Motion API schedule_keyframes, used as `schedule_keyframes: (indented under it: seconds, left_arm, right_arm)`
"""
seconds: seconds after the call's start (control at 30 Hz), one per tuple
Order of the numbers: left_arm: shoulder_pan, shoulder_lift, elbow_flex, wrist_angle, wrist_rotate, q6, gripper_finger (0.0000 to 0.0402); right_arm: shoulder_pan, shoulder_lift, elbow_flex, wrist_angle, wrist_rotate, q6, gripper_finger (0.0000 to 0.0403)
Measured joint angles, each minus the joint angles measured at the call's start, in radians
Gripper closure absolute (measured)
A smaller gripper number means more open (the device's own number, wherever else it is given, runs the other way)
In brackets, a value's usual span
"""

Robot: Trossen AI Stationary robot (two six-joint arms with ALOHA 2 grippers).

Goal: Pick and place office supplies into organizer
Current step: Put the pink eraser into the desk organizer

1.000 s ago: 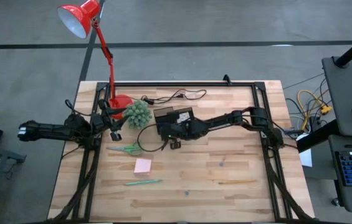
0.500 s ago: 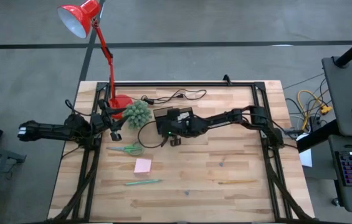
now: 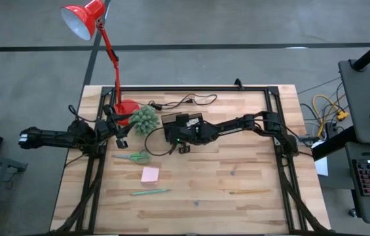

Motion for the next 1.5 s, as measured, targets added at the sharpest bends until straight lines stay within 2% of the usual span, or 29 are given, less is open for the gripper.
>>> schedule_keyframes:
  seconds: [1.0,1.5]
  left_arm:
    - [0.000,0.000,0.000,0.000,0.000,0.000,0.0262]
    - [0.000,0.000,0.000,0.000,0.000,0.000,0.0262]
  right_arm:
    - [-0.001,0.000,0.000,-0.001,0.019,-0.001,0.0250]
    - [-0.001,-0.030,0.000,-0.009,0.019,0.000,0.0234]
